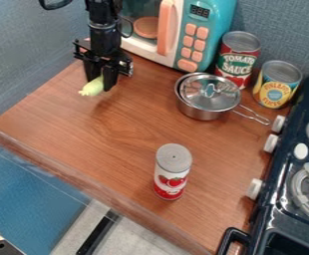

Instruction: Move the yellow spoon to the front of the microwave

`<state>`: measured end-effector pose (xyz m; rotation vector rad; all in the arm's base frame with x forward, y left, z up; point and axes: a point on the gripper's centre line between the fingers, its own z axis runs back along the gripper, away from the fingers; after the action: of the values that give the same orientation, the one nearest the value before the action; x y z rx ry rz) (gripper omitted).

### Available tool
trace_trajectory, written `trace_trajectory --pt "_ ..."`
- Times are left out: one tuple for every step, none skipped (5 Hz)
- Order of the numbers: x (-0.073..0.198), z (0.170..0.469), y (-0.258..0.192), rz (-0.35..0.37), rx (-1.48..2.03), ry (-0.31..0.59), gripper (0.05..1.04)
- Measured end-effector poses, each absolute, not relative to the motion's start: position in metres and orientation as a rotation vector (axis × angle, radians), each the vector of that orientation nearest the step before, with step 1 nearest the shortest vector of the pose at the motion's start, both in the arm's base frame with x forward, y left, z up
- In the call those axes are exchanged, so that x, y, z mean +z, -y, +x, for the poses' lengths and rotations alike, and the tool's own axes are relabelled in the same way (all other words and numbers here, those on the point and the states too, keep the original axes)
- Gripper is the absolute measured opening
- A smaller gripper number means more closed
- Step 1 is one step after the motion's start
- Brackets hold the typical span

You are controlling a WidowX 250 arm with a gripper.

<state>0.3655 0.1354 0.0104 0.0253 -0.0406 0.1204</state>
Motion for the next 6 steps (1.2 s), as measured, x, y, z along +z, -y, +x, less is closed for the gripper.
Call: trace_trajectory --pt "-0.002 0.373 -0.14 0.019 0.112 0.022 0.388" --pt "-0.006 0.377 -0.14 0.032 0.092 0.013 0.388" --pt "-0.007 0.38 -0.142 0.035 0.087 -0.002 0.441" --pt "-0.01 0.376 -0.139 0.024 0.084 -0.014 0.75" --pt "-0.008 0.373 -0.136 0.01 0.074 -0.015 0.989" --pt "0.011 0.369 -0.136 -0.001 0.062 0.021 1.003"
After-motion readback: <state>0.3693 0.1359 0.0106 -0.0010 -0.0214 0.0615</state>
